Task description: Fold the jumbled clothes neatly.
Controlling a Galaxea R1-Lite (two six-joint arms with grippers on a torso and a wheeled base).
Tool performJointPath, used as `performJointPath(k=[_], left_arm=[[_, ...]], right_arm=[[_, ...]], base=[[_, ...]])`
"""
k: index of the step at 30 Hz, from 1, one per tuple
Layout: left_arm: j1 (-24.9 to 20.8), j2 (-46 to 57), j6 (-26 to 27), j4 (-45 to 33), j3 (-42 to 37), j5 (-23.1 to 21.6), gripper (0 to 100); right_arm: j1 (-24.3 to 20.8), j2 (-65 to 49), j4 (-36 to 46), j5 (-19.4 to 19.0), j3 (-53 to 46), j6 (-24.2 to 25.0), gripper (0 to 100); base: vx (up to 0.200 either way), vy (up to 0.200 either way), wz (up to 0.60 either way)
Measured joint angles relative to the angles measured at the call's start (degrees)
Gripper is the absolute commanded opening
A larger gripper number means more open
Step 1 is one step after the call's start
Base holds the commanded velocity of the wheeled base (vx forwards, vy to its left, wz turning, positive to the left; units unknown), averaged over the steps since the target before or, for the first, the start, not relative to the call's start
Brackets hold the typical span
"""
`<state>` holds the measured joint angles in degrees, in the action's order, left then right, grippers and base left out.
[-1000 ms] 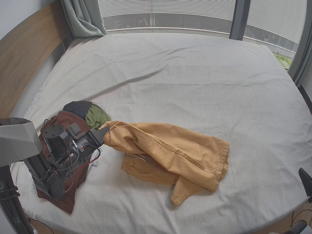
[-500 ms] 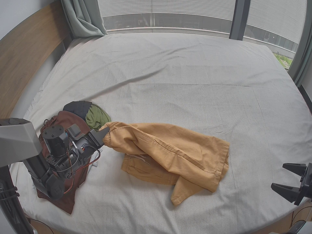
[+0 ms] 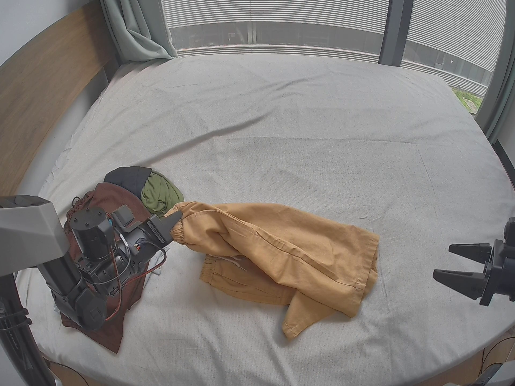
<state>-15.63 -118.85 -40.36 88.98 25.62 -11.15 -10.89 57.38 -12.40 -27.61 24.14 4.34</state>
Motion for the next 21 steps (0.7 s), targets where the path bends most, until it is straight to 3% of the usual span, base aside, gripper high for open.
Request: performJointPath(k=[9, 21], left_arm=[[0.1, 0.0, 0.7, 0.0, 0.1, 0.0, 0], [0.2, -0.3, 0.8, 0.0, 0.1, 0.0, 0]], right_arm=[[-0.8, 5.7, -6.2, -0.4, -0.6, 8.4, 100], [-1.2, 13.6, -11.4, -1.5, -2.2, 9.8, 100]], base=[[0.000, 0.000, 0.00], [0.000, 0.000, 0.00]])
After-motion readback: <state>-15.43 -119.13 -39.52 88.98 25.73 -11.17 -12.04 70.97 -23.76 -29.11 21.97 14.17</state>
